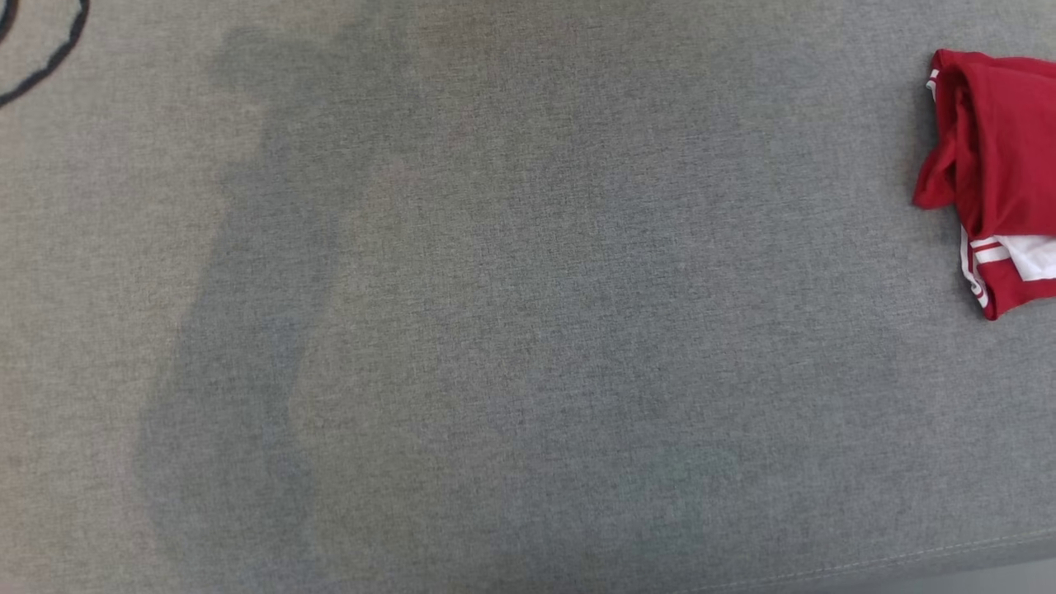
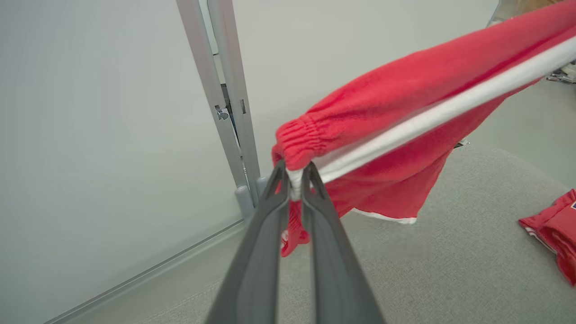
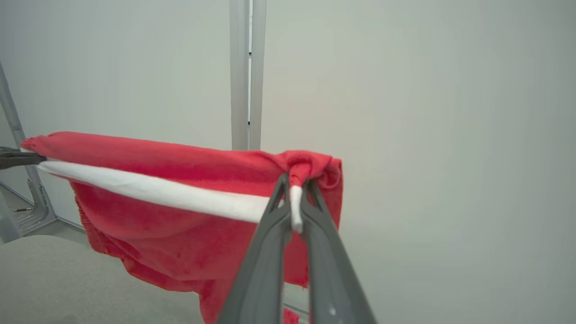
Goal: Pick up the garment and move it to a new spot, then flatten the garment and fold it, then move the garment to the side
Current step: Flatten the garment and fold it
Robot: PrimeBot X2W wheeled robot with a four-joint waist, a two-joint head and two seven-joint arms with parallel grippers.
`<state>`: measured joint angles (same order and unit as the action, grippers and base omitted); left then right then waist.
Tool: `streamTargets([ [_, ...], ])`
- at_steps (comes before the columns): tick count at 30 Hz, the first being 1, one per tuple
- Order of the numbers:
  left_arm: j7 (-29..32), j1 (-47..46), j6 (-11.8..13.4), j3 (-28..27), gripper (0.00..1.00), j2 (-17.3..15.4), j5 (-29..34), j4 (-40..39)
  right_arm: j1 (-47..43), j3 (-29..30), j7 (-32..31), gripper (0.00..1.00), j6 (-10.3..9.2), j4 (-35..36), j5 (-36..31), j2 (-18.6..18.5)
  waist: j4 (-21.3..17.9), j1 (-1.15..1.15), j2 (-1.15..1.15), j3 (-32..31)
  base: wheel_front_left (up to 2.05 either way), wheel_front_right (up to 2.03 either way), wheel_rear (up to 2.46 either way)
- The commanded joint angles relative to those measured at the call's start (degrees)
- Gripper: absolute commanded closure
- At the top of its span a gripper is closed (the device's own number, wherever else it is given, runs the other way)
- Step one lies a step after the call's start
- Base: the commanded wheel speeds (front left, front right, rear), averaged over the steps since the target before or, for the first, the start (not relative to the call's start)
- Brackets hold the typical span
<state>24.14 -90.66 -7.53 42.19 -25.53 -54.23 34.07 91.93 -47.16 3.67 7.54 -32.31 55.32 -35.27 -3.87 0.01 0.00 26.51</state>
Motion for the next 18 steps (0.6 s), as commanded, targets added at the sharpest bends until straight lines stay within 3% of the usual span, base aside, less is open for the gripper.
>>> streamTargets([
  [1, -0.22, -1.68, 0.10, 0.87, 1.00, -0.63, -1.04, 0.99, 1.83, -0.86, 0.76, 1.00, -0.10, -0.55, 0.49, -0.73, -0.42, -0.01, 0.00, 0.37, 0.00, 0.00, 0.00],
  [6, -2.35, -2.14, 0.10, 4.48, 1.00, -1.73, -5.20, 2.54, 4.12, -6.02, 1.99, 1.00, -0.10, -0.32, 2.96, -0.94, -0.86, -0.01, 0.00, 0.82, 0.00, 0.00, 0.00],
  [10, -4.75, 2.49, 0.10, 9.24, 1.00, -3.23, -7.77, 1.40, -0.25, -10.51, 5.56, 1.00, -0.11, 1.23, 5.18, -1.91, -0.92, -0.01, 0.00, 0.21, 0.00, 0.00, 0.00],
  [18, -4.86, 16.90, 0.10, 21.89, 1.00, -10.97, -13.89, -6.92, -14.00, -20.59, 8.54, 1.00, -0.11, 7.29, 9.09, -6.17, -1.52, -0.01, 0.00, -5.30, 0.00, 0.00, 0.00],
])
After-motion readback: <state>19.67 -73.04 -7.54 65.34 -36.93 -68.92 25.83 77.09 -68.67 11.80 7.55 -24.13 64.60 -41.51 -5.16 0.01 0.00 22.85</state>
